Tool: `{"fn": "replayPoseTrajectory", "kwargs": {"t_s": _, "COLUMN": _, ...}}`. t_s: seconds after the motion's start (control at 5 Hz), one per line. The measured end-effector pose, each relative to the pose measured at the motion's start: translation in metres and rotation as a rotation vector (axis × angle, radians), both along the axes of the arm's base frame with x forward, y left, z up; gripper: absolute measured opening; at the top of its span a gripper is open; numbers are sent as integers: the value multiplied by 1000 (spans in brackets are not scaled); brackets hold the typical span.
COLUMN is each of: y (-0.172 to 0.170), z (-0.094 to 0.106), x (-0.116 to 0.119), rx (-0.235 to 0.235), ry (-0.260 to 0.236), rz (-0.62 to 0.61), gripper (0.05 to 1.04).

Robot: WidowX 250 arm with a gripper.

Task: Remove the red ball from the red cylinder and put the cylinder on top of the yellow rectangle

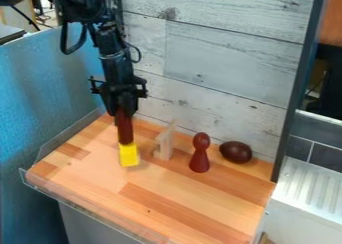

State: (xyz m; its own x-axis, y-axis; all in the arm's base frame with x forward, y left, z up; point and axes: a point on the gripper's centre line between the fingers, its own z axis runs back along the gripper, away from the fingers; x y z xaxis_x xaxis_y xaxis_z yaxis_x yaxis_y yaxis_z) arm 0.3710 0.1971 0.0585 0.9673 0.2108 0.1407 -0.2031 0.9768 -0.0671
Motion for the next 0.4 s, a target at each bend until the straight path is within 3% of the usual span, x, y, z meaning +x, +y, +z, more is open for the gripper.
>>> {"fn": "replayPoseTrajectory", "kwargs": {"t_s": 0.4, "y": 0, "z": 1, "x": 4, "rx": 3, "ry": -24, "rz": -11, "gripper": 469}}
